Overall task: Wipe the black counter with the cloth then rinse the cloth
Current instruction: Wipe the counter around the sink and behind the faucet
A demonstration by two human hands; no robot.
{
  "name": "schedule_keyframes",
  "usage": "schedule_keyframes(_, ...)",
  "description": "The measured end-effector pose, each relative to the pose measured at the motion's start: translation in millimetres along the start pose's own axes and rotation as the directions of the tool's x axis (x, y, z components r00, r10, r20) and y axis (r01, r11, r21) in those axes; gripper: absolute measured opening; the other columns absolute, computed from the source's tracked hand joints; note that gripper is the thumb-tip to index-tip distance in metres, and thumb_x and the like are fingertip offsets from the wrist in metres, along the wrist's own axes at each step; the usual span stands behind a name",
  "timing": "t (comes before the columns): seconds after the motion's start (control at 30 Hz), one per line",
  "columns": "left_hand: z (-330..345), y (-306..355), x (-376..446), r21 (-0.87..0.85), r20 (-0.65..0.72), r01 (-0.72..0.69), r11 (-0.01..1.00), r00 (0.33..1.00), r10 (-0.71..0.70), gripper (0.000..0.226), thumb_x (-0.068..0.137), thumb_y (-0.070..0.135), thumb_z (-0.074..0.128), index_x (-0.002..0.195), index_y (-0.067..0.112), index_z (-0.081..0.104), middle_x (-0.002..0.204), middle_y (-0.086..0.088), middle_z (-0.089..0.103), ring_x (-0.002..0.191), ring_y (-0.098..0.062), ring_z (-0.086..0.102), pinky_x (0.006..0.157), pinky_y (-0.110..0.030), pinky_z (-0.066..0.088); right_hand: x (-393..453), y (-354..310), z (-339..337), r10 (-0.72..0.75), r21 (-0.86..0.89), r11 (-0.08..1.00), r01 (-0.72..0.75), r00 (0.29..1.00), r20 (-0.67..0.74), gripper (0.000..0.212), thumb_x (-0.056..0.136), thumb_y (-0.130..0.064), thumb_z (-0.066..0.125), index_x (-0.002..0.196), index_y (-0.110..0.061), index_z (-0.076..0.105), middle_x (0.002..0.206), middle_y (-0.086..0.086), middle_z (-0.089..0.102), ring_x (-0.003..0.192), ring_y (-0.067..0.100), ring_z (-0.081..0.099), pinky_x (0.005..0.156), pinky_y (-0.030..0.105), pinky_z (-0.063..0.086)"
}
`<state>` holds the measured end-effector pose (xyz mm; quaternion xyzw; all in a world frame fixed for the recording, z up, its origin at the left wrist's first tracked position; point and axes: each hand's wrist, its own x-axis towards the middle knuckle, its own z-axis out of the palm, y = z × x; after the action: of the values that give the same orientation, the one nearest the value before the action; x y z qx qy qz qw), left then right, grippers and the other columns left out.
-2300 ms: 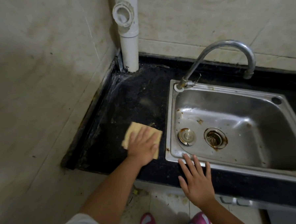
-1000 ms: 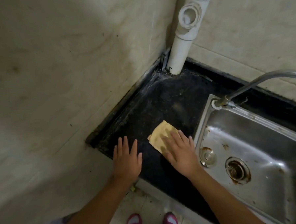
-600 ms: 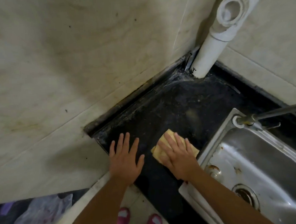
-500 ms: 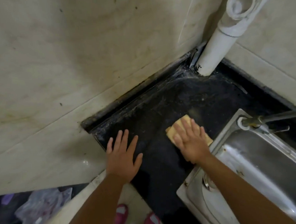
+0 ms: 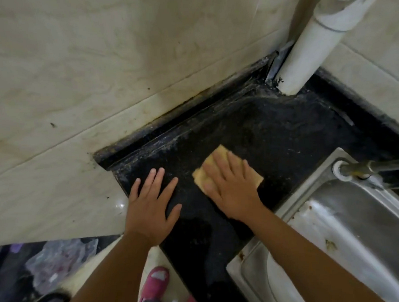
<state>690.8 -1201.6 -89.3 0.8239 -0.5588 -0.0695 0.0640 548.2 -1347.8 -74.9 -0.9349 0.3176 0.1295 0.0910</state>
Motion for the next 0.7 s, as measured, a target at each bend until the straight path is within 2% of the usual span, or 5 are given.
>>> schedule_keyframes(0.07, 0.4, 0.3, -0.2, -0.001, -0.006, -0.007, 1.000, 1.000, 0.007, 0.060, 0.095, 0.052, 0.007, 0.128, 0.018, 0.043, 0.133, -0.019, 0.050, 0.128, -0.027, 0.028, 0.107, -0.035, 0.004, -17.3, 29.4, -0.6, 0.026, -0.051, 0.998, -0.026, 1.000, 0.001, 0.065, 0.094, -0.051, -0.005, 0.135, -0.029, 0.040, 0.142, 0.004, 0.045, 0.132, 0.031, 0.036, 0.104, 0.059, 0.024)
schedule_keyframes(0.17, 2.4, -0.5, -0.7, 0.007, -0.021, -0.007, 1.000, 1.000, 0.007, 0.057, 0.095, 0.052, 0.007, 0.130, 0.019, 0.037, 0.134, -0.019, 0.049, 0.129, -0.028, 0.028, 0.109, -0.036, 0.004, -3.9, 91.6, -21.6, 0.323, 0.077, 0.942, -0.325, 0.946, 0.038, 0.055, 0.095, -0.051, 0.003, 0.146, -0.032, 0.009, 0.157, -0.003, -0.004, 0.145, 0.023, -0.003, 0.111, 0.058, -0.004)
schedule_keyframes(0.3, 2.6, -0.7, -0.3, 0.007, -0.033, -0.004, 1.000, 0.999, 0.005, 0.056, 0.095, 0.052, 0.006, 0.130, 0.020, 0.037, 0.134, -0.018, 0.050, 0.128, -0.027, 0.028, 0.109, -0.037, 0.004, 62.1, 97.2, -48.0, 0.527, 0.242, 0.816, -0.525, 0.848, 0.061, 0.051, 0.099, -0.041, 0.015, 0.147, -0.030, 0.002, 0.157, 0.000, -0.011, 0.143, 0.027, -0.015, 0.113, 0.054, -0.010)
schedule_keyframes(0.57, 5.0, -2.2, -0.7, 0.006, -0.049, -0.021, 1.000, 0.999, 0.022, 0.055, 0.096, 0.051, 0.008, 0.130, 0.019, 0.037, 0.135, -0.018, 0.048, 0.129, -0.027, 0.027, 0.110, -0.036, 0.003, 84.1, -14.5, -30.1, 0.065, 0.124, 0.990, -0.064, 0.998, -0.004, 0.053, 0.098, -0.042, 0.016, 0.147, -0.029, 0.001, 0.157, 0.002, -0.010, 0.143, 0.030, -0.014, 0.112, 0.053, -0.009)
schedule_keyframes(0.7, 5.5, -1.9, -0.5, 0.010, -0.045, -0.021, 1.000, 0.999, 0.021, 0.055, 0.096, 0.051, 0.008, 0.131, 0.019, 0.036, 0.135, -0.019, 0.048, 0.129, -0.027, 0.027, 0.110, -0.036, 0.003, 13.7, 9.0, -5.0, -0.190, -0.003, 0.982, 0.190, 0.982, -0.002, 0.057, 0.088, -0.053, 0.017, 0.136, -0.032, 0.039, 0.146, 0.003, 0.041, 0.137, 0.031, 0.029, 0.107, 0.056, 0.026)
